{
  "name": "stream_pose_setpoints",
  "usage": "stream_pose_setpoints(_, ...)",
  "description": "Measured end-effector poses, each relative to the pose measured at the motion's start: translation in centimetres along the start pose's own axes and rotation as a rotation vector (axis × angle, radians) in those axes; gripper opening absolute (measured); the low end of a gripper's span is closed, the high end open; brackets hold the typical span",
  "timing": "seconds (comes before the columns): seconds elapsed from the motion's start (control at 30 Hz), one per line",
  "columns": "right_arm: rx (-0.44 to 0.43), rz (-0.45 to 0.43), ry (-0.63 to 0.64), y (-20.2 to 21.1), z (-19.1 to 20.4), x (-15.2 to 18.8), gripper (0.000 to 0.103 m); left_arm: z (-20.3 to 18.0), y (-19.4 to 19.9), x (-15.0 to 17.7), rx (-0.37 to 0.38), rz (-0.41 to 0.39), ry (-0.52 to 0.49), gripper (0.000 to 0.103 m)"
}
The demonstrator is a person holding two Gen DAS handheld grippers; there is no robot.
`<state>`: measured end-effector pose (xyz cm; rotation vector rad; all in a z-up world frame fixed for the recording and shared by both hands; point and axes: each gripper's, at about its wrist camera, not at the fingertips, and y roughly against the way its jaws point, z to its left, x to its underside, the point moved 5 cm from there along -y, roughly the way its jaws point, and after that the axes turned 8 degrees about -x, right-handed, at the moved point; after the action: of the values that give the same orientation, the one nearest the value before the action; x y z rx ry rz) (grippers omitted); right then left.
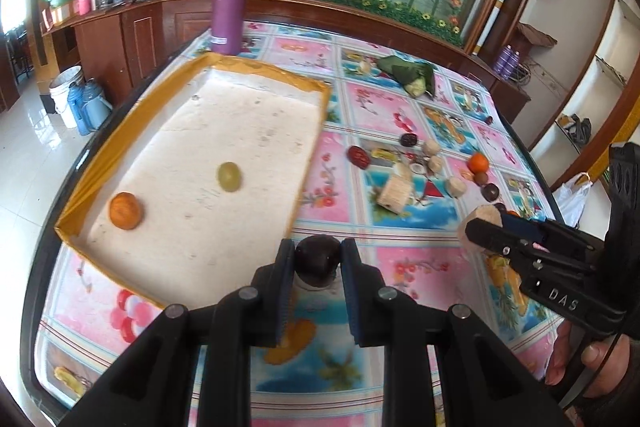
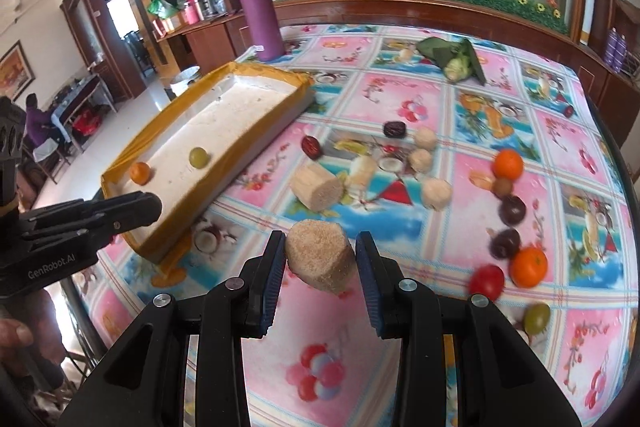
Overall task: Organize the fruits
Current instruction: 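Carry the plum in the left tool while the right tool carries the chunk to the tray, then open the left tool over the tray while the right tool releases the chunk inside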
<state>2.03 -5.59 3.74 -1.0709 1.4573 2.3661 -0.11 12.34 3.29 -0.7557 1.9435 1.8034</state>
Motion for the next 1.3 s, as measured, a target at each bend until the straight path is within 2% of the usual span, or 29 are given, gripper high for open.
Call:
stream_pose_setpoints(0.33,-0.047,-0.003,0.074,-4.2,4.3,-5.6,0.035,6.7,-1.3,-2.9,-0.094,-0.007,0.073,0.026)
stream_pose_setpoints(0.63,-0.089,0.034,0.121,-11.4,7.6,-9.9,0.035,10.2,-5.6,-6.2,-0.147,0.030,0.106,0.026)
stream_pose_setpoints(0.93,-0.087,0.117,0.093,-17.4,7.5,-11.1,0.035,11.2,-9.1,-7.7,-0.148,0.082,0.115,0.026)
stream_pose_setpoints(1.3,-0.074,0.157,0.125,-19.6,8.0,-11.2,0.035,12.0,-11.0,-7.6,-0.160,0.129,0.119,0.026)
